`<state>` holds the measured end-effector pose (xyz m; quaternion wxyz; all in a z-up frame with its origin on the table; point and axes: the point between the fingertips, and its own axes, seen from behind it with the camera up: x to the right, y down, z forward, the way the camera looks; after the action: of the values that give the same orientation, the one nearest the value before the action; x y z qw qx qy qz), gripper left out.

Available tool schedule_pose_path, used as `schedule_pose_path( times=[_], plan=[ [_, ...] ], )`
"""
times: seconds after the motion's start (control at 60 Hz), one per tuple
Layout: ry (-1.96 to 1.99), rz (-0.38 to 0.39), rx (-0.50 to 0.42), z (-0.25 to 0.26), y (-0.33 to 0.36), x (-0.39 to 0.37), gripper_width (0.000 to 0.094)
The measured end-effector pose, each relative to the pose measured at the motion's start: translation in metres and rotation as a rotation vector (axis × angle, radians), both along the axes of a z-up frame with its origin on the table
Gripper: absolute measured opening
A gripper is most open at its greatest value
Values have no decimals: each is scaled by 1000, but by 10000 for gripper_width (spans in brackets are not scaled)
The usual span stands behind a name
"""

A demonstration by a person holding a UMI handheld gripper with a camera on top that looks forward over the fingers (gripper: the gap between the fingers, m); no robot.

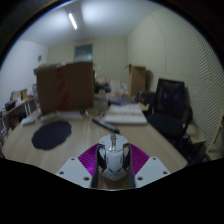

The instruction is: Arrange mouse

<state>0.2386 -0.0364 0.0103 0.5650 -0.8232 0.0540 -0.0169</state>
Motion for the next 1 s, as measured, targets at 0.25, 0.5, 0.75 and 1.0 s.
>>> schedule_pose_path(
  times=[0.25, 0.5, 0.75, 1.0],
  plan=[
    [88, 27, 217, 157, 31, -75, 398],
    [26, 181, 62, 105, 113, -218, 397],
    [-27, 211, -149, 7, 133, -258, 399],
    [-81, 217, -233, -20, 122, -256, 478]
  ],
)
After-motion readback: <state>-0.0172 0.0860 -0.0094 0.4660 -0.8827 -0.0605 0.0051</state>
